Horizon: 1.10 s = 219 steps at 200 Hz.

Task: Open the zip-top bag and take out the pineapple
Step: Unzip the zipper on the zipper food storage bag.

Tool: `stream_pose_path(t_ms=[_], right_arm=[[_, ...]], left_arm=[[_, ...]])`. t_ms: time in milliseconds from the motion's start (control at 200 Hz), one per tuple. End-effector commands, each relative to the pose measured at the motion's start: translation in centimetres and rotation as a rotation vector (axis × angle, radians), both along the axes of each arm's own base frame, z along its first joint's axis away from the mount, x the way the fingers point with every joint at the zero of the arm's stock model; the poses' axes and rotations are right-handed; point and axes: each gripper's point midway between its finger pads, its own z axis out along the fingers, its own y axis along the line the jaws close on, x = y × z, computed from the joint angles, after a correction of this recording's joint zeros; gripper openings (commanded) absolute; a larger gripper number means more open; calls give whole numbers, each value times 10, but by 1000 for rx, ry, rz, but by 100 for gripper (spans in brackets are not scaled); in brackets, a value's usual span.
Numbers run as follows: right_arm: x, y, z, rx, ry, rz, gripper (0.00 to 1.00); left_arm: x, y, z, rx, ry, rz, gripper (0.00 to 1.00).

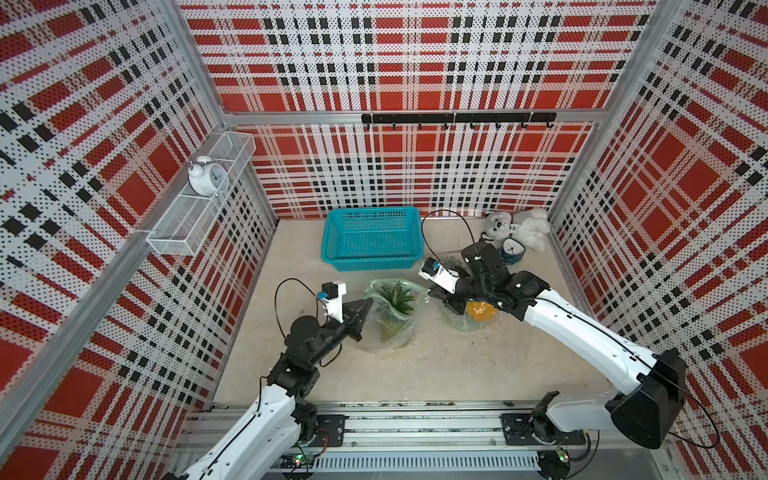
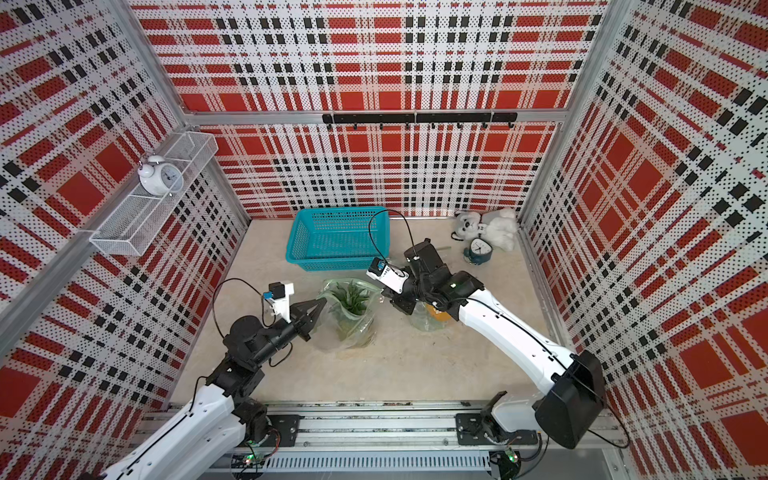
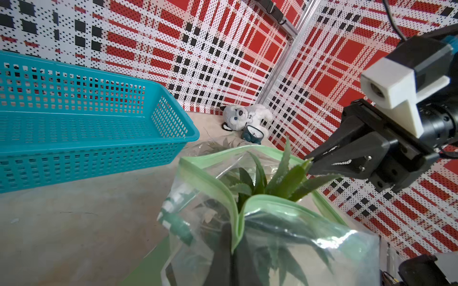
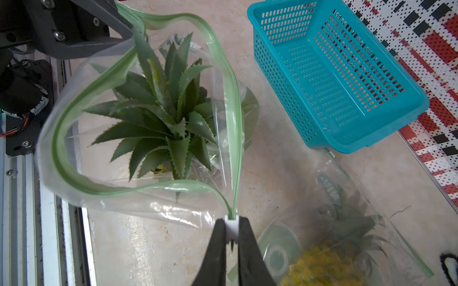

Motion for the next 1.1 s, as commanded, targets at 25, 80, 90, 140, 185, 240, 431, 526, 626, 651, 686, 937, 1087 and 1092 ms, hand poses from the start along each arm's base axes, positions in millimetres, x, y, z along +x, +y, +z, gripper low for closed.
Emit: stream_pose_path(t_ms=[25,80,90,140,185,240,431,526,626,651,686,937,1087,1092], right_arm=[[0,4,-14,-12,27,-13,5],[-2,4,-20,-24,38,-11,6],[-2,3,-21,-26,39,-12,6],[-2,2,-26,-38,44,-19,7],[-4,2,-30,-45,52,-17,7],[-6,2,-33,-46,59,-14,8],[-3,0,-21,-18,33,-43,19],[-1,3,2,41,-14,-47,36],[-3,5,32,119,-67,-42,52],[-3,7,39,140,-77,-39,54],[-4,8,47,163,-87,-32,56],[-11,34,75,282,-45,50,64],[-11,56,64,284,-3,77,66],[-11,56,64,284,0,78,66]], left_arm=[[-5,0,-8,-26,-16,-1,0],[-7,0,-12,-33,-15,-1,0],[-8,0,-13,-33,-16,-3,0],[-11,-2,-16,-38,-22,-17,0],[-15,-4,-17,-42,-31,-31,0],[-18,-6,-18,-47,-39,-44,0],[-21,-11,-19,-31,-52,-65,0],[-21,-12,-18,-26,-53,-70,0],[-21,-14,-19,-20,-52,-78,0],[-21,-14,-18,-19,-53,-80,0],[-21,-15,-17,-18,-55,-82,0],[-20,-15,-14,-17,-63,-85,0],[-20,-15,-14,-18,-65,-85,0],[-20,-15,-14,-17,-64,-85,0]])
